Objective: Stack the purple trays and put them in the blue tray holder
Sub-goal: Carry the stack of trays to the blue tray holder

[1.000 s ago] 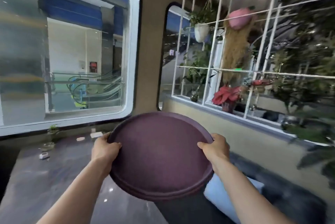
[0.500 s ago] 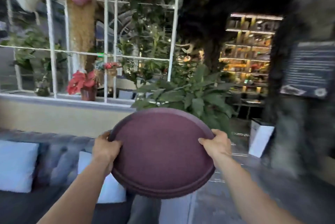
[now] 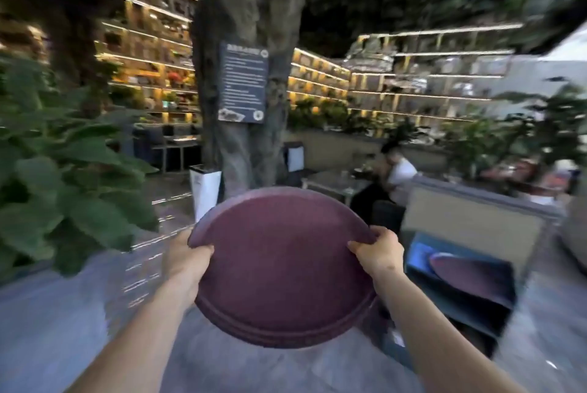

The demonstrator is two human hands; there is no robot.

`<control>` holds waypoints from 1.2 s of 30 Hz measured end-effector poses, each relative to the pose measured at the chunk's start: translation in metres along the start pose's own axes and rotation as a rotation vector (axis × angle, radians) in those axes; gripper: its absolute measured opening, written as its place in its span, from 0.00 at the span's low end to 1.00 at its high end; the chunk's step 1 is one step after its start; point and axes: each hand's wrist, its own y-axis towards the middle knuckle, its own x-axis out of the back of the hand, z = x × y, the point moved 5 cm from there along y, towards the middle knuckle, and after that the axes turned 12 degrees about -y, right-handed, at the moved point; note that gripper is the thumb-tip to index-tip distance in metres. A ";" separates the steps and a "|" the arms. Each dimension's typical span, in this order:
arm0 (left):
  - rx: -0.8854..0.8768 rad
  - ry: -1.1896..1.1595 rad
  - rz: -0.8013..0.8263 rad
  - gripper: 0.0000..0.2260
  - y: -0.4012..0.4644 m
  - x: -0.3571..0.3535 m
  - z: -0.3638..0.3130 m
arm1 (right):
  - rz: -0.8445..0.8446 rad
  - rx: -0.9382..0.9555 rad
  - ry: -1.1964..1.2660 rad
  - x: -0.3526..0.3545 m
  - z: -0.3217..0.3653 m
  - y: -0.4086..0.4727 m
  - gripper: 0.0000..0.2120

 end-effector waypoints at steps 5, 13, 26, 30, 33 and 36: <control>0.074 0.004 0.314 0.19 -0.038 -0.102 0.033 | -0.232 -0.194 -0.075 0.101 -0.066 -0.029 0.24; 0.179 0.045 0.675 0.22 -0.151 -0.203 0.071 | -0.527 -0.451 -0.138 0.221 -0.149 -0.119 0.22; 0.192 0.108 0.748 0.20 -0.248 -0.243 0.094 | -0.577 -0.582 -0.115 0.282 -0.235 -0.162 0.28; 0.187 0.147 0.729 0.21 -0.256 -0.259 0.101 | -0.548 -0.587 -0.083 0.290 -0.256 -0.146 0.27; 0.171 0.157 0.706 0.24 -0.262 -0.274 0.103 | -0.524 -0.578 -0.061 0.296 -0.270 -0.128 0.27; 0.173 0.143 0.689 0.26 -0.267 -0.290 0.109 | -0.502 -0.561 -0.064 0.303 -0.281 -0.109 0.25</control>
